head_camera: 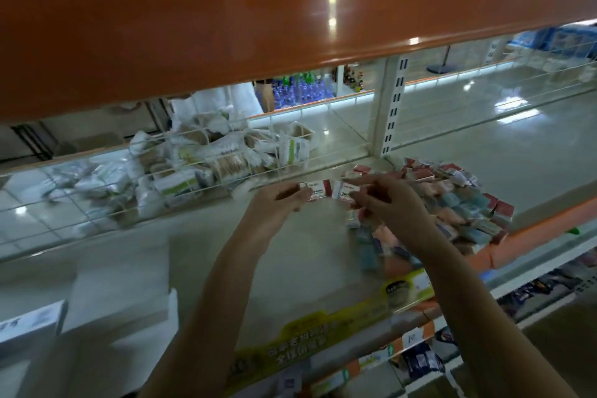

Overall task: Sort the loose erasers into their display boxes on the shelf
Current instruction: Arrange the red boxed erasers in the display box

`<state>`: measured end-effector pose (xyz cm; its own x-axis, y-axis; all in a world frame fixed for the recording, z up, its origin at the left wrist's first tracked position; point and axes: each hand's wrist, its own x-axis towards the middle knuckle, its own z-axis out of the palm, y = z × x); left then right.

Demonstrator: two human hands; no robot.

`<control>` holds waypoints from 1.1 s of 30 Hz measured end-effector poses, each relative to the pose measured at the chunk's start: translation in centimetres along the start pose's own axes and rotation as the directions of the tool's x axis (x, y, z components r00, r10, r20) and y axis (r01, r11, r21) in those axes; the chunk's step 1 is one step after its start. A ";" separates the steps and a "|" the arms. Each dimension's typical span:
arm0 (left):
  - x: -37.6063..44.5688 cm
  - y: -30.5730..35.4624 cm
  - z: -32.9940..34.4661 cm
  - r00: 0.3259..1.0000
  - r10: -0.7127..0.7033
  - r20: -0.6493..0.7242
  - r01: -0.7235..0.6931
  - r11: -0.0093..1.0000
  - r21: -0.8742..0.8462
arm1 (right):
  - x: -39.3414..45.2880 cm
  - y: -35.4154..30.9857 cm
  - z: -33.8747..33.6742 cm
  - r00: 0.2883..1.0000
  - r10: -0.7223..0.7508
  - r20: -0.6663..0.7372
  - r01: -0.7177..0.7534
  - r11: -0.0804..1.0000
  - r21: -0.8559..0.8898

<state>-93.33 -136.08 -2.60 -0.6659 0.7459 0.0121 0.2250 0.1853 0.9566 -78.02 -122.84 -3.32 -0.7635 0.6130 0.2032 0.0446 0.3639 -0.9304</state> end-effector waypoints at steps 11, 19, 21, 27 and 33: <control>-8.5 -2.4 -12.1 0.957 -0.076 -0.279 0.074 0.997 -0.019 | 0.4 -5.4 11.0 0.971 -0.078 0.225 0.027 0.976 0.218; -14.5 -4.9 -22.7 0.913 -0.107 -0.394 0.125 0.992 0.021 | -0.5 -9.5 22.6 0.918 -0.137 0.373 0.077 0.982 0.170; -16.0 -5.8 -25.4 0.906 -0.108 -0.408 0.134 0.990 0.035 | -0.9 -10.4 25.8 0.908 -0.129 0.399 0.072 0.985 0.154; -20.3 -8.4 -32.8 0.887 -0.115 -0.447 0.130 0.992 0.002 | -2.4 -12.9 34.9 0.873 -0.146 0.466 0.121 0.989 0.084; -24.0 -11.3 -39.1 0.857 -0.133 -0.498 0.189 0.980 0.064 | -3.9 -15.0 42.2 0.812 -0.140 0.567 0.160 0.987 0.015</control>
<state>-107.69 -181.11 -2.28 -0.9547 0.2962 0.0282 0.1401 0.3641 0.9208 -102.86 -160.30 -3.05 -0.9913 0.0487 0.1224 -0.0880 0.4469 -0.8903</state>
